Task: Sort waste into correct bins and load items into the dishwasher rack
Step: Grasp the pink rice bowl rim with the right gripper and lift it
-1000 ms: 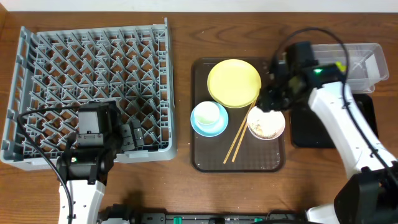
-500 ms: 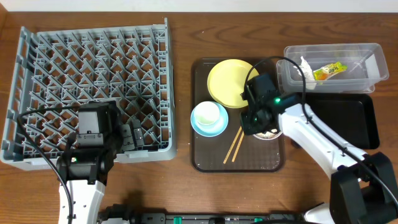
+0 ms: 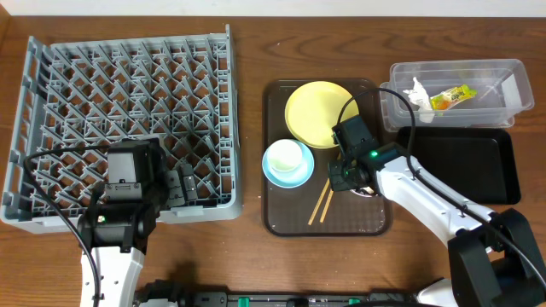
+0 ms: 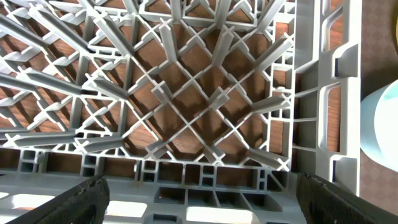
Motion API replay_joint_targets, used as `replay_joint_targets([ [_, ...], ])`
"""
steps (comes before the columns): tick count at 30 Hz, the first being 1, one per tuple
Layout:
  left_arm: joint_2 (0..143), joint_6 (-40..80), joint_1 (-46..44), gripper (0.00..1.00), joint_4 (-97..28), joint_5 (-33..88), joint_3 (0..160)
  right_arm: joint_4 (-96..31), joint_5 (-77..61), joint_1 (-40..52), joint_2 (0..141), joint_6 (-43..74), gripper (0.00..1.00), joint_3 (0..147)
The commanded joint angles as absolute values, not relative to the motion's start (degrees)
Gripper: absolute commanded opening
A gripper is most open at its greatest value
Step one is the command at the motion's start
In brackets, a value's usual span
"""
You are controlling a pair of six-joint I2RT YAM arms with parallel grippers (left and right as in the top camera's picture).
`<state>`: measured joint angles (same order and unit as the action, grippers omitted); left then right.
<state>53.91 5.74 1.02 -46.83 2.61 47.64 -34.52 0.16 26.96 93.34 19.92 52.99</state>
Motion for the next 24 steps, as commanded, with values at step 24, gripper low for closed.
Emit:
replay_joint_targets([
  [24, 53.9, 5.2, 0.9, 0.97, -46.9, 2.5, 48.9, -39.9, -33.7, -6.5, 80.2, 18.3, 0.01, 57.8],
])
